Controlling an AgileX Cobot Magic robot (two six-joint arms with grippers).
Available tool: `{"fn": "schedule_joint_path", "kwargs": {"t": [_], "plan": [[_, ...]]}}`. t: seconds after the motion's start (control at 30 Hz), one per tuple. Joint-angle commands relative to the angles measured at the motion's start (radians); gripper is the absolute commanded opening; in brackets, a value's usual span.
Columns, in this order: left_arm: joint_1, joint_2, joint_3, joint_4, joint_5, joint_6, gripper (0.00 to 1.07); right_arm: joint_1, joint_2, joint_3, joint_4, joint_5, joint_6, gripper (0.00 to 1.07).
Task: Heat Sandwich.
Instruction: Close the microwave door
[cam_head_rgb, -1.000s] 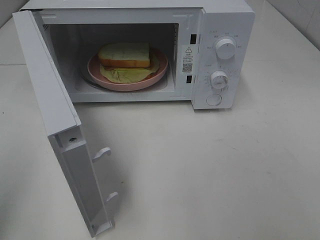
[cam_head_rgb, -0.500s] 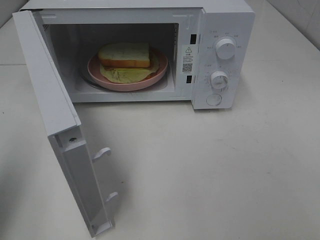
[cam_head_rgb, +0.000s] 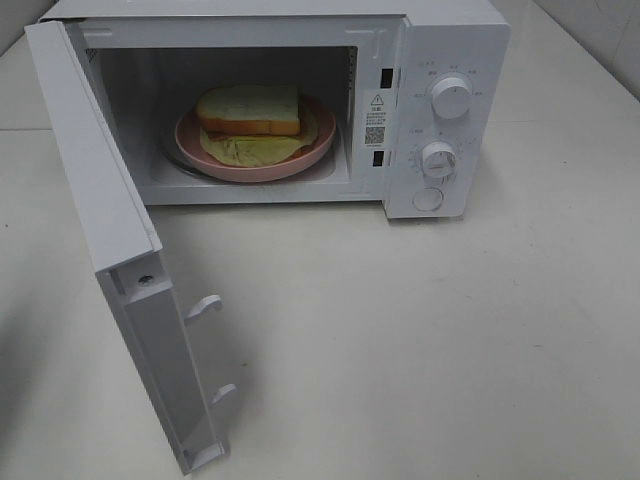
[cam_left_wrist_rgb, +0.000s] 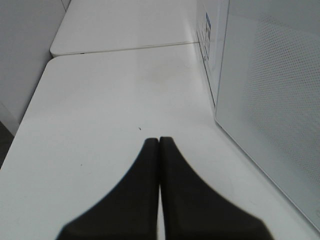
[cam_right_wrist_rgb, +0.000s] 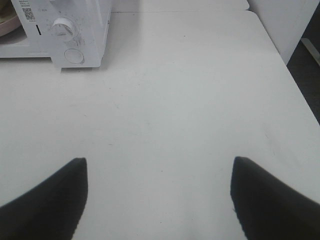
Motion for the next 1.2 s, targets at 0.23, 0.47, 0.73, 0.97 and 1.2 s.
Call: {"fn": "schedule_joint_path", "kwargs": {"t": [0.23,0.47,0.73,0.97,1.2], "plan": [[0.0,0.206,0.103,0.078,-0.46,-0.092,0.0,-0.007,-0.028,0.005,0.004,-0.01,-0.004,0.76],[0.0,0.362,0.103,0.458,-0.689,-0.332,0.0,-0.007,-0.028,0.005,0.004,-0.01,-0.004,0.76],[0.0,0.468,0.099,0.626,-0.851,-0.36,0.0,-0.007,-0.028,0.005,0.004,-0.01,-0.004,0.76],[-0.071,0.488,0.098,0.574,-0.856,-0.337,0.0,-0.007,-0.028,0.005,0.004,-0.01,-0.004,0.76],[-0.219,0.488,0.098,0.392,-0.811,-0.219,0.0,-0.007,-0.028,0.005,0.004,-0.01,-0.004,0.76]]}}
